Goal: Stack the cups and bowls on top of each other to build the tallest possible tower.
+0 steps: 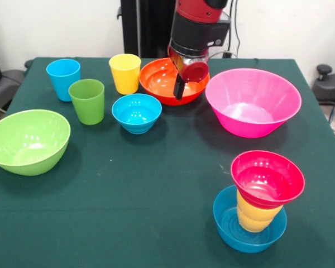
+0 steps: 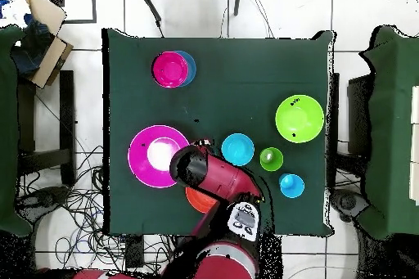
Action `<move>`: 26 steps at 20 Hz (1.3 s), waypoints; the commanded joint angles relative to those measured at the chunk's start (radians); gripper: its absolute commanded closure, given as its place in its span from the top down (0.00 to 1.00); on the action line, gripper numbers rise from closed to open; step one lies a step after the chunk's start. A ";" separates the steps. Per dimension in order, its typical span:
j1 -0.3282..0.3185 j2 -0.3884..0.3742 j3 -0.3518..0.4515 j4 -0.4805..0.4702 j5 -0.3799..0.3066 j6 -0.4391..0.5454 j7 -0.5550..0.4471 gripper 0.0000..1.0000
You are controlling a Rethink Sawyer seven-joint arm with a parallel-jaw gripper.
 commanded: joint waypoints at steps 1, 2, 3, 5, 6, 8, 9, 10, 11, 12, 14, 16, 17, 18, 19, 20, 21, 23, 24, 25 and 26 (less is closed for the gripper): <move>-0.055 -0.036 0.080 0.011 -0.082 0.044 -0.018 0.00; -0.048 -0.040 0.067 0.006 -0.087 0.055 -0.020 0.00; -0.047 -0.039 0.064 0.006 -0.089 0.053 -0.016 0.00; -0.048 -0.037 0.058 0.006 -0.094 0.042 -0.005 0.00; -0.046 -0.028 0.052 0.011 -0.083 0.011 0.025 0.00; -0.054 -0.029 0.056 0.011 -0.095 0.013 0.017 0.00; -0.062 -0.034 0.064 0.013 -0.104 0.015 0.014 1.00; -0.066 -0.037 0.069 0.016 -0.107 0.012 0.010 1.00; -0.070 -0.041 0.074 0.019 -0.109 0.010 0.007 1.00; -0.072 -0.064 0.078 0.026 -0.107 0.031 0.007 1.00; -0.048 -0.076 0.039 0.005 -0.112 0.055 0.011 1.00; -0.085 -0.094 0.081 0.013 -0.117 0.077 -0.012 1.00; -0.088 -0.095 0.083 0.011 -0.121 0.079 -0.016 1.00; -0.098 -0.103 0.090 0.003 -0.132 0.093 -0.036 1.00; -0.095 -0.102 0.084 -0.007 -0.143 0.095 -0.044 1.00; -0.095 -0.105 0.080 -0.021 -0.161 0.100 -0.065 1.00; -0.082 -0.102 0.063 -0.033 -0.170 0.104 -0.065 1.00; -0.074 -0.103 0.052 -0.043 -0.185 0.105 -0.066 1.00; -0.077 -0.102 0.058 -0.040 -0.190 0.103 -0.064 1.00; -0.080 -0.100 0.063 -0.038 -0.195 0.101 -0.063 1.00; -0.098 -0.099 0.079 -0.041 -0.202 0.102 -0.071 1.00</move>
